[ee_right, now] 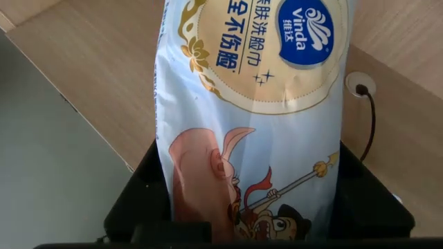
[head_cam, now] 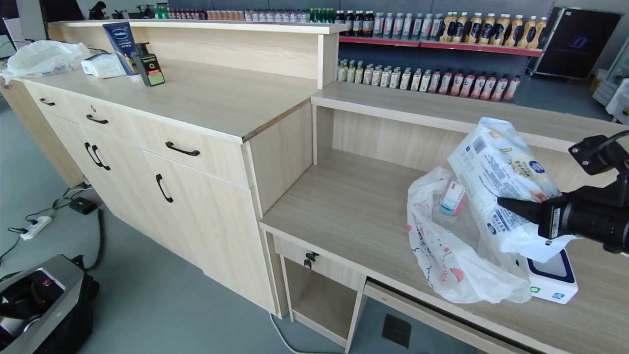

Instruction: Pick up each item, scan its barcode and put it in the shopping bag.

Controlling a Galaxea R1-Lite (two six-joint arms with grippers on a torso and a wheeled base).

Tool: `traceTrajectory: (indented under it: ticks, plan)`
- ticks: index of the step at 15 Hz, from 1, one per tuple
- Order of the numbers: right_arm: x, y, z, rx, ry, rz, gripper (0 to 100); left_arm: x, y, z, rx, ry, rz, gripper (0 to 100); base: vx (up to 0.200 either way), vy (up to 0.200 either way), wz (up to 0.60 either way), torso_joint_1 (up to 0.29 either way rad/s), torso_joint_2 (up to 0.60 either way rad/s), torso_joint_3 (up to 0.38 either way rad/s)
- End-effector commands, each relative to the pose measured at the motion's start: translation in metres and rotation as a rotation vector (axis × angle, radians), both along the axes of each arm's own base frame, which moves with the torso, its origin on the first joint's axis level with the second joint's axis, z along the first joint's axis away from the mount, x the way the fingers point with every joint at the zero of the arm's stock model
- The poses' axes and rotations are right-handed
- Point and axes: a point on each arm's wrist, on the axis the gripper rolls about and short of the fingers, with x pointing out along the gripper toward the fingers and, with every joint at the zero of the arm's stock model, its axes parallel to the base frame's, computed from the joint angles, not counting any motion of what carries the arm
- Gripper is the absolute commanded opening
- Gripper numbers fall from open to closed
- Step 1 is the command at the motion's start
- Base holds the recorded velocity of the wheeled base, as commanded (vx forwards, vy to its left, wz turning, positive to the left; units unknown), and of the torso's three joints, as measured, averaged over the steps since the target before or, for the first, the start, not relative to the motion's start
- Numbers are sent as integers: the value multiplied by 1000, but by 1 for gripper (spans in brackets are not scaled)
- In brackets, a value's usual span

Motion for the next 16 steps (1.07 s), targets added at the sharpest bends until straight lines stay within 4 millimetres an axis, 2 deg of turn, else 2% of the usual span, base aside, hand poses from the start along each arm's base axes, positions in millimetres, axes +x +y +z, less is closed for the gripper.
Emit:
traceTrajectory:
  ticks: [1,4,6,12,16]
  plan:
    - [19,8,-23,24,100,25,0,0,0,0,0,0,2,100,0,0,0,0,0,0]
    - [41,13,-49,21,176,45,0,0,0,0,0,0,2,100,0,0,0,0,0,0]
    - [52,13,-57,16,144,48,0,0,0,0,0,0,2,100,0,0,0,0,0,0]
    - [71,13,-78,-9,174,57,0,0,0,0,0,0,2,100,0,0,0,0,0,0]
    - [77,10,-82,-42,141,60,0,0,0,0,0,0,2,100,0,0,0,0,0,0]
